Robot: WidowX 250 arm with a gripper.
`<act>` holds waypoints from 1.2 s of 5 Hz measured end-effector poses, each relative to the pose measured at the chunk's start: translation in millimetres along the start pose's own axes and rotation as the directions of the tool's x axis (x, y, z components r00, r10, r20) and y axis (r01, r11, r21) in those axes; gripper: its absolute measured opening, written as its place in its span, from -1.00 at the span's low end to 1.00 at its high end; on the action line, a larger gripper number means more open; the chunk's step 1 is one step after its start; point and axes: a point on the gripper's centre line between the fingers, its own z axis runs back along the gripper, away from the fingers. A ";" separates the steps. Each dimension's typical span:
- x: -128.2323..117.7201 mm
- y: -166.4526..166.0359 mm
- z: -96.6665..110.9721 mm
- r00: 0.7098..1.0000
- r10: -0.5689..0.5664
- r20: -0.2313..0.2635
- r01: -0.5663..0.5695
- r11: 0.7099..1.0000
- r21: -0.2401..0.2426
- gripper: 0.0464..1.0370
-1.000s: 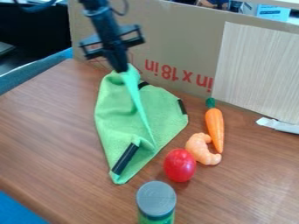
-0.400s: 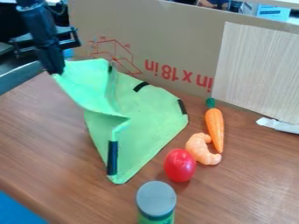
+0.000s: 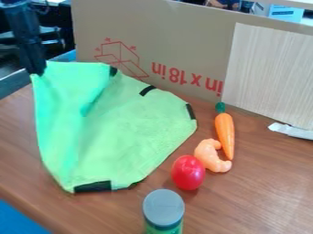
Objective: Unfold the cloth from left to right
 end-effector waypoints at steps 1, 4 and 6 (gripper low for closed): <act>0.4 13.5 -1.3 1.000 0.013 -0.003 -0.013 0.999 0.047 -0.91; -3.6 28.1 -3.2 0.984 0.180 -0.006 -0.178 0.980 0.091 0.60; -8.1 7.1 20.9 0.987 0.147 -0.070 -0.146 0.989 0.013 0.93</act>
